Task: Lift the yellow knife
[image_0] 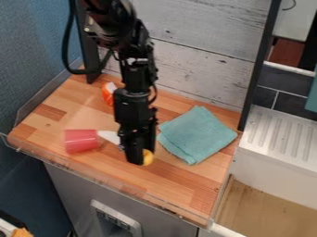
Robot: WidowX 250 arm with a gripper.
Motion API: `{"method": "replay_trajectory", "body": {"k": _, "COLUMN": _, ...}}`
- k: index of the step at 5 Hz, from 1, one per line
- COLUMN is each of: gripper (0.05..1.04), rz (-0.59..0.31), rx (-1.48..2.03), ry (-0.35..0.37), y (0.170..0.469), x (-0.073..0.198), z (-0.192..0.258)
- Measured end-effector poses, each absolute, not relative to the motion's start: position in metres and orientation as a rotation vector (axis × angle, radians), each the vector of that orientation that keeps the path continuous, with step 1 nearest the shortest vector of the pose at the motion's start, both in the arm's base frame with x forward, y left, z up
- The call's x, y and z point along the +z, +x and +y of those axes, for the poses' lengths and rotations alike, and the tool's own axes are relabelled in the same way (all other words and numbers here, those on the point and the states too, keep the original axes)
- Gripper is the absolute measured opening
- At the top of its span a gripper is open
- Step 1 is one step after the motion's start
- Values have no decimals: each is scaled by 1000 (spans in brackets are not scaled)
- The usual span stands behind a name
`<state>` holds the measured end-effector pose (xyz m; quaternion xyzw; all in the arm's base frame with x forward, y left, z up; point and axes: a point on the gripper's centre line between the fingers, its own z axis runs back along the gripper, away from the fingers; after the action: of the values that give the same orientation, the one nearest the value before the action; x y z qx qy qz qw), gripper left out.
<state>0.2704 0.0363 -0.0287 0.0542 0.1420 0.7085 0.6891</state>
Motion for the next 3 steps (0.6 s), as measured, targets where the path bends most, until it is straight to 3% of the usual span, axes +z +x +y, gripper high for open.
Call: {"method": "replay_trajectory", "body": {"k": 3, "gripper": 488, "rz": 273, "rx": 1696, "ry": 176, "y": 269, "x": -21, "z": 88}}
